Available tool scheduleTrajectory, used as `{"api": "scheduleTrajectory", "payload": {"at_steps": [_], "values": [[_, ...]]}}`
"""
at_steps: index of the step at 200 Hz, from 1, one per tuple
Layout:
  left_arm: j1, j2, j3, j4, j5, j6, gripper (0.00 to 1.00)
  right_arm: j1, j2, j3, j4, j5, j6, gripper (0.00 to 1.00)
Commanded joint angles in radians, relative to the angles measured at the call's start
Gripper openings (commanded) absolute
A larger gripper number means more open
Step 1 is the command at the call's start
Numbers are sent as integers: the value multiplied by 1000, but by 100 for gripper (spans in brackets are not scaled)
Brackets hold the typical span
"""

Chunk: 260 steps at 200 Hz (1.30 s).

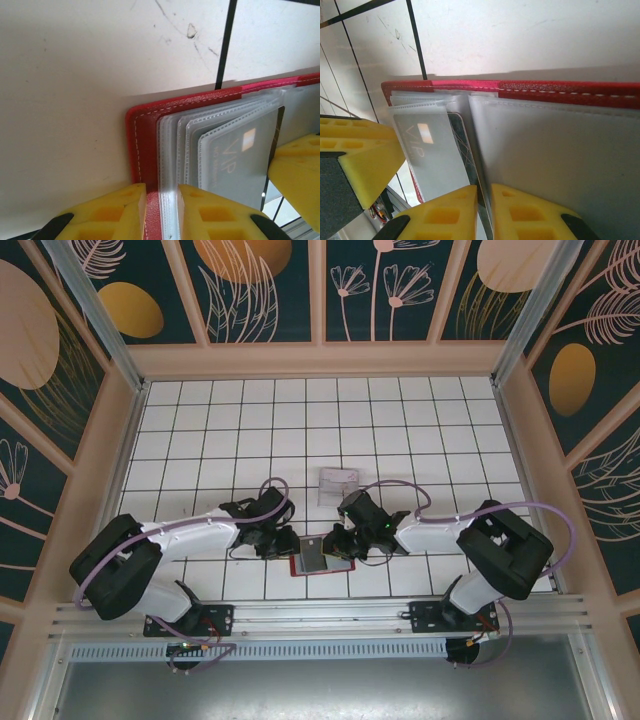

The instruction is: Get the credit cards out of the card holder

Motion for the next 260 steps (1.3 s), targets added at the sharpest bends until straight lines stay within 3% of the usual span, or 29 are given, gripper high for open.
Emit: {"api": "scheduleTrajectory", "payload": {"at_steps": [1,77,152,197,260], "values": [[-12,3,27,-42,-23,-9,26,3,16,10,-32,14,-20,16],[-14,-55,50,-50,-40,-35,29,8,14,13,-30,12,-15,15],[-18,21,5,53,-8,-38,40,13,18,32,-43,12,-17,15],[-19,49,-32,25,-53,-28,30,13,16,39,-67,27,-21,15],[-19,53,-49,6,-73,-17,27,13,-8,47,-156,95,-30,14]]}}
